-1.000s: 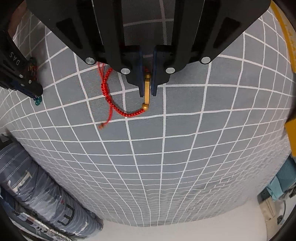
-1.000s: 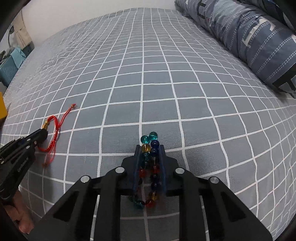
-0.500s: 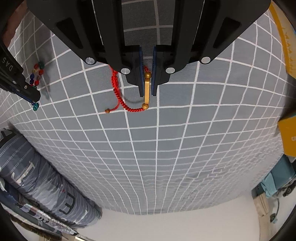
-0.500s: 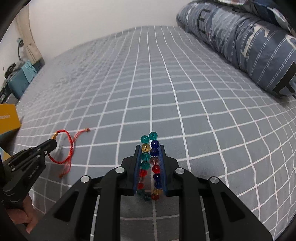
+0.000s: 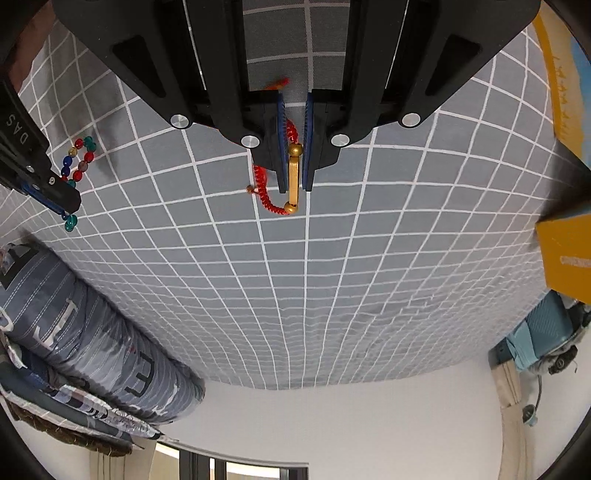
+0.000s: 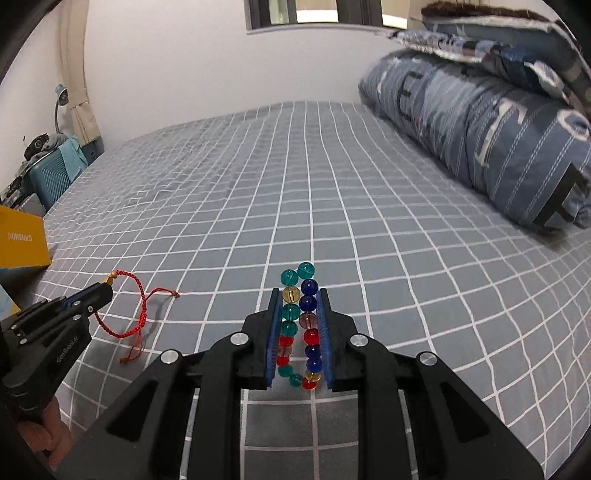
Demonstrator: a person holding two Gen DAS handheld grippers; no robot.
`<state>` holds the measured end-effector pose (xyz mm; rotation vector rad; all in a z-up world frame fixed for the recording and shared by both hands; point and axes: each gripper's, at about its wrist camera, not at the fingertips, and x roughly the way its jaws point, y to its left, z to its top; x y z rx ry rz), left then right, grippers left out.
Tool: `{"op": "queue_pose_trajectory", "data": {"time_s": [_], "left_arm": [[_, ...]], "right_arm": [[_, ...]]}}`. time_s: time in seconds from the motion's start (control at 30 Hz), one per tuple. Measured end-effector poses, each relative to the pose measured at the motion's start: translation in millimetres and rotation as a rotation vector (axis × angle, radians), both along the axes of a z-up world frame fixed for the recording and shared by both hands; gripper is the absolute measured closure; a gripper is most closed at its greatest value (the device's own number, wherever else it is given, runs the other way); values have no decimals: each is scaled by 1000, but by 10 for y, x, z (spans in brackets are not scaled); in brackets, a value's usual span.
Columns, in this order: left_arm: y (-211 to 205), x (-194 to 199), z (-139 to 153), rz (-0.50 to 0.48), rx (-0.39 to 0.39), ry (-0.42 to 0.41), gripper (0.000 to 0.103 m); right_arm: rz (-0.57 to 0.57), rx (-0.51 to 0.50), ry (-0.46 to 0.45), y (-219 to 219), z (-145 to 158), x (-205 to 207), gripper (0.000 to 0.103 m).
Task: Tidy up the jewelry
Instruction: 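Carry red cord bracelet with left tool while right tool carries multicolour bracelet to box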
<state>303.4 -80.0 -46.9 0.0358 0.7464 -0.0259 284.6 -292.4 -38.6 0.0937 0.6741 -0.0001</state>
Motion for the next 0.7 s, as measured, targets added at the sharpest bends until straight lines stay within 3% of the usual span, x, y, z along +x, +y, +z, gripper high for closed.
{"op": "queue_pose_trajectory", "data": {"time_s": [0.33, 0.7], "left_arm": [[16, -186, 200, -1, -30, -79, 96], [50, -228, 285, 33, -8, -79, 96]], "right_arm": [[-21, -24, -108, 58, 76, -106, 85], [-77, -13, -71, -34, 33, 7, 85]]}}
